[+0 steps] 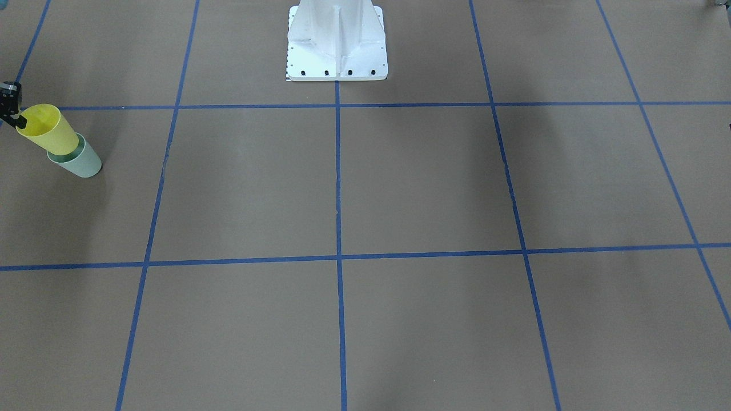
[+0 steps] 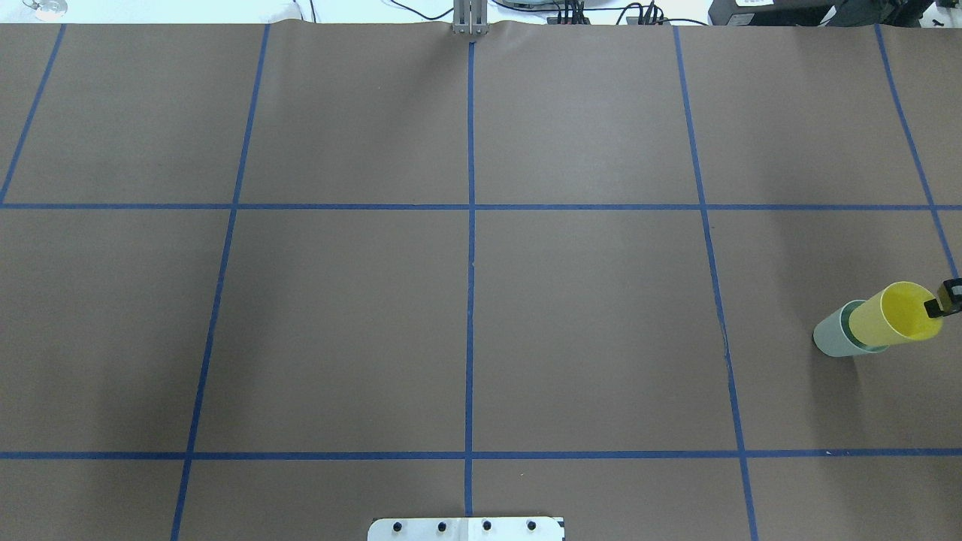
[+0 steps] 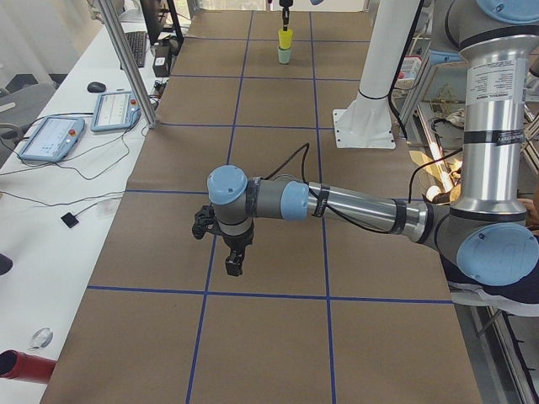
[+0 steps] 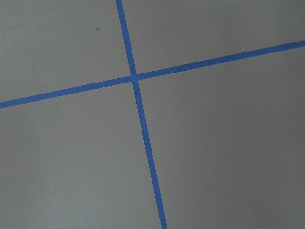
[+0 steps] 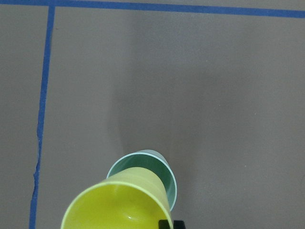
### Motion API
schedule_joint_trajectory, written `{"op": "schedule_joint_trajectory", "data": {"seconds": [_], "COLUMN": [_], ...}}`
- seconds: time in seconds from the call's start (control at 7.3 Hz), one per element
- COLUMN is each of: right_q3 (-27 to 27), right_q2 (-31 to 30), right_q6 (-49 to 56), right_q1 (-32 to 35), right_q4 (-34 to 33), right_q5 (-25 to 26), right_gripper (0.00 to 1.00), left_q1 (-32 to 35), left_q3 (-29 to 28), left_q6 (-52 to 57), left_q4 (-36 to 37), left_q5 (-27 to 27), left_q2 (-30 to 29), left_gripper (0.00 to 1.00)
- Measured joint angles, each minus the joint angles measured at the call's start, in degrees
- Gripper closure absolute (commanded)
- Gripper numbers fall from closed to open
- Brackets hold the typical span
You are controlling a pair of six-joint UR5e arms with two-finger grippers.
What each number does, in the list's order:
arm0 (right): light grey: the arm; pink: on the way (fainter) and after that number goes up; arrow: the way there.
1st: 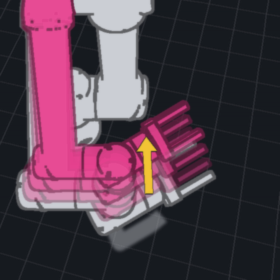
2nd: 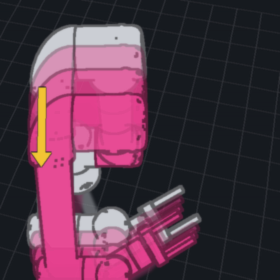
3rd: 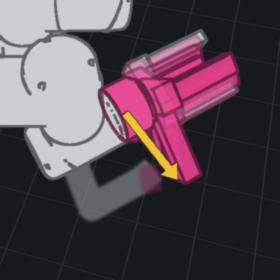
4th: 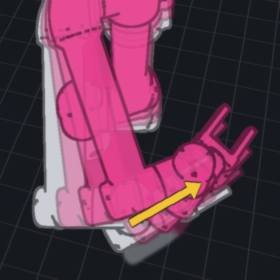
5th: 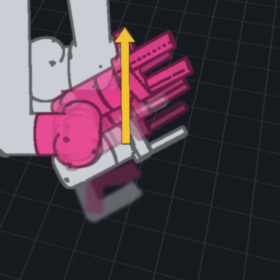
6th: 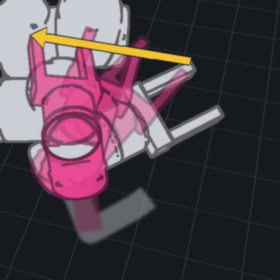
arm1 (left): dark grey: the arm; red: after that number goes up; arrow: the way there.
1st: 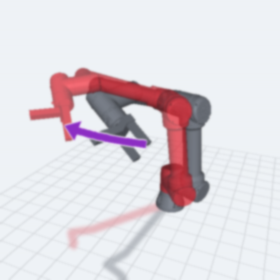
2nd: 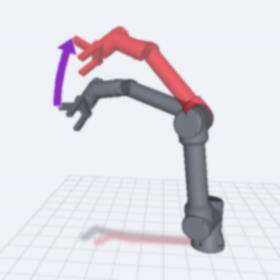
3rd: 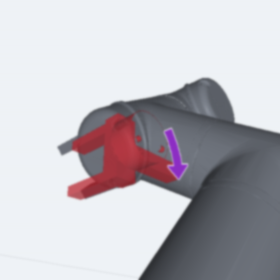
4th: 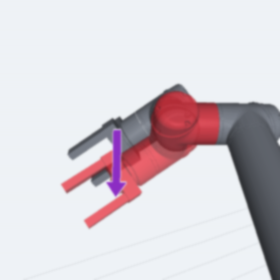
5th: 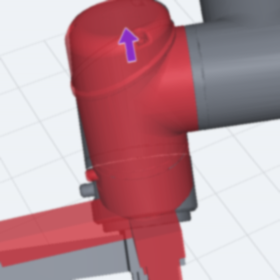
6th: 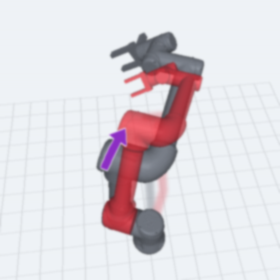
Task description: Transfer and stack yellow cup on green cup
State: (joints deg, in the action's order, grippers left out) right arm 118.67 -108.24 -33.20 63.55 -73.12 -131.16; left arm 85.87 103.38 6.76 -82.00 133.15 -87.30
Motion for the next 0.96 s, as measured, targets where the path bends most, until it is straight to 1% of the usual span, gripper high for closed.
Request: {"op": "schedule_joint_trajectory", "data": {"seconds": [0.14, 0.27, 0.68, 0.96], "right_q3": [0.0, 0.0, -0.1, -0.2], "right_q2": [0.0, 0.1, 0.5, 2.1], "right_q6": [0.0, 0.1, 0.5, 0.6], "right_q1": [-0.1, -0.2, -0.5, -0.4], "right_q4": [0.0, 0.0, 0.1, -0.1], "right_q5": [0.1, 0.0, -0.1, -0.1], "right_gripper": [0.44, 0.01, 0.0, 0.0], "left_q1": [0.0, 0.0, 0.0, 0.0], "left_q3": [0.0, 0.1, 0.1, 0.0], "left_q6": [0.0, 0.0, 0.0, -0.2], "left_q4": [0.0, 0.0, 0.0, 0.0], "left_q5": [0.0, 0.0, 0.0, 0.0], "left_q2": [0.0, 0.0, 0.0, 0.3], "left_gripper": [0.0, 0.0, 0.0, 0.0]}}
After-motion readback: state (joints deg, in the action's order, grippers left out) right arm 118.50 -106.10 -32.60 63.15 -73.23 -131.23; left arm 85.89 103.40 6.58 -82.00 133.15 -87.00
